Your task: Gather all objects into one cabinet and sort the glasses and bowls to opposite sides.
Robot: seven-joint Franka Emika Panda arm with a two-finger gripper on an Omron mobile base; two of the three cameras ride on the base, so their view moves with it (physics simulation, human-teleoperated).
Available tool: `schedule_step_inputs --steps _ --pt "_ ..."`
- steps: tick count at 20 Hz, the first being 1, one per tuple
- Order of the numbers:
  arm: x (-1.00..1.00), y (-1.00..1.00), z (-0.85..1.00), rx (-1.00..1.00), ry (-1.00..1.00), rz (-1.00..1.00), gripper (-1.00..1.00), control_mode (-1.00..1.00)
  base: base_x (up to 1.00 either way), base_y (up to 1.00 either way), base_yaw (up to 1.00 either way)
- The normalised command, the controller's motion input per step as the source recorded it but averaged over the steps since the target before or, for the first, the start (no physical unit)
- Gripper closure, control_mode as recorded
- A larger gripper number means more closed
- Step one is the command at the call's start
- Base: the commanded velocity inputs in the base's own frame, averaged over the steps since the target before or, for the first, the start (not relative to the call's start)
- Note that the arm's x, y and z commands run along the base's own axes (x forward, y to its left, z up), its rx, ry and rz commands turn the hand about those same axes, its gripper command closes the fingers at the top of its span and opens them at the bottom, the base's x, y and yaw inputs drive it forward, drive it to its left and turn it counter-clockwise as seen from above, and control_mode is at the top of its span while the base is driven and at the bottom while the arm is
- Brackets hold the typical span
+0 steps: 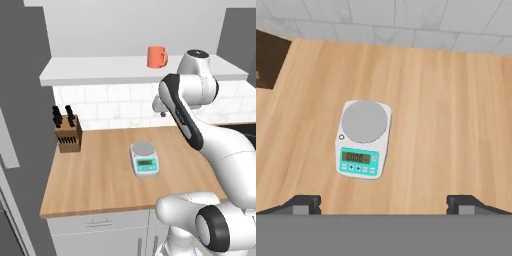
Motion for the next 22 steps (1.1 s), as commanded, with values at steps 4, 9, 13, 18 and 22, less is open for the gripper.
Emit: schedule_step_inputs --steps 4,9,13,18,22 --pt "0.00 0.00 0.00 0.00 0.00 0.00 -1.00 1.00 0.02 0.00 -0.04" --pt "0.00 0.04 0.29 0.02 -0.10 0.00 -1.00 -1.00 0.00 0.01 0.00" --pt "0.05 0.11 0.99 0.03 -0.36 0.00 -1.00 -1.00 0.00 0.00 0.00" --pt "0.46 0.09 1.00 0.00 -0.39 0.00 -1.00 -1.00 0.00 0.00 0.00" --pt "0.88 0.09 0.54 0.01 -0.18 0.00 -1.00 -1.00 0.00 0.00 0.00"
